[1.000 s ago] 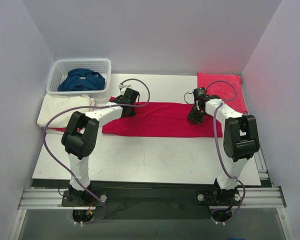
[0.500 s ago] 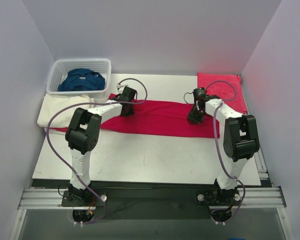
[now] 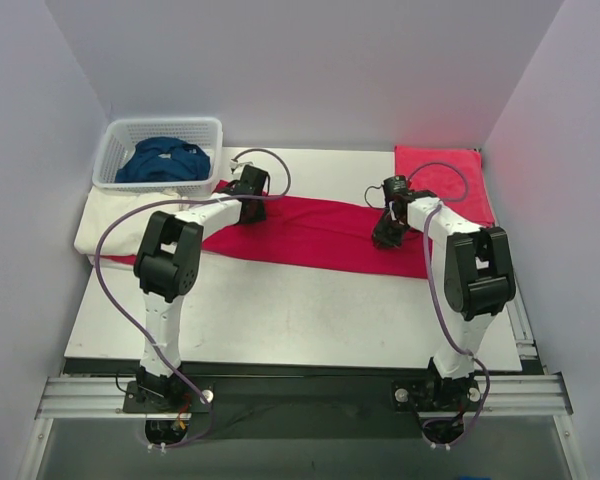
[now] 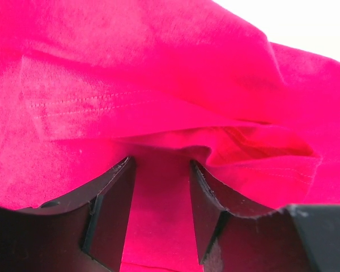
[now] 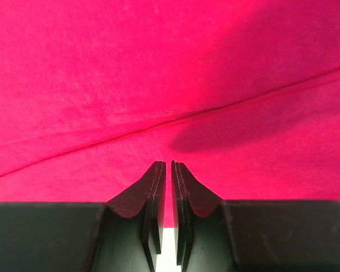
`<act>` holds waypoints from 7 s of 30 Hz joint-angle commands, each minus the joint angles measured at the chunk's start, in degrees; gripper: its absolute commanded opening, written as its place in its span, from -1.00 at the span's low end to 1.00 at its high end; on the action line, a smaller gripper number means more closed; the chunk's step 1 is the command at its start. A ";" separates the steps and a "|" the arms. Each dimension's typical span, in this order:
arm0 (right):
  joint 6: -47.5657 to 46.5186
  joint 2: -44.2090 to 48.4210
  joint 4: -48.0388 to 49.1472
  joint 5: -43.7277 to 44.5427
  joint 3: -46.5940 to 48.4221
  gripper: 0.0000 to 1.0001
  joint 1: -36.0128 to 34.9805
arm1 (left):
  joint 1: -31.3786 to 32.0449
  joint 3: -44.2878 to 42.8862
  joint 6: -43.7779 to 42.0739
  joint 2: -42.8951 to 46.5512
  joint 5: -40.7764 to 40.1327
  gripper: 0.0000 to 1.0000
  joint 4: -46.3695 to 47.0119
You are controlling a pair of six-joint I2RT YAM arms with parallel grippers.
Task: Fold and stack the t-shirts
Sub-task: Rotate the tshirt 90 degrees, then grab the bottom of the folded rectangular tshirt with both arms
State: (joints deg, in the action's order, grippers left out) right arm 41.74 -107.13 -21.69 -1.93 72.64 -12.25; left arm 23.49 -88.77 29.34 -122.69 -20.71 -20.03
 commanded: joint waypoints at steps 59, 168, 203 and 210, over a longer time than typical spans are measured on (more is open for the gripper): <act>-2.55 -3.79 -16.28 -1.84 -9.88 -0.72 -12.52 | 0.42 5.81 3.79 9.58 0.32 0.11 -1.23; -20.11 -17.15 -1.60 6.33 20.78 -0.16 -30.55 | -2.66 16.61 2.03 24.69 8.15 0.31 8.96; -9.57 34.80 9.65 7.57 -34.49 -0.10 -26.68 | 24.41 61.61 35.25 50.98 12.97 0.31 19.24; -8.87 34.80 11.93 5.19 -37.74 -0.12 -27.47 | 26.70 62.58 37.62 49.22 13.85 0.10 21.70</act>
State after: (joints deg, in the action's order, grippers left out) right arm 31.73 -73.06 -10.87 4.62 36.07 -39.16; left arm 49.17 -27.11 64.58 -72.69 -7.99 -2.35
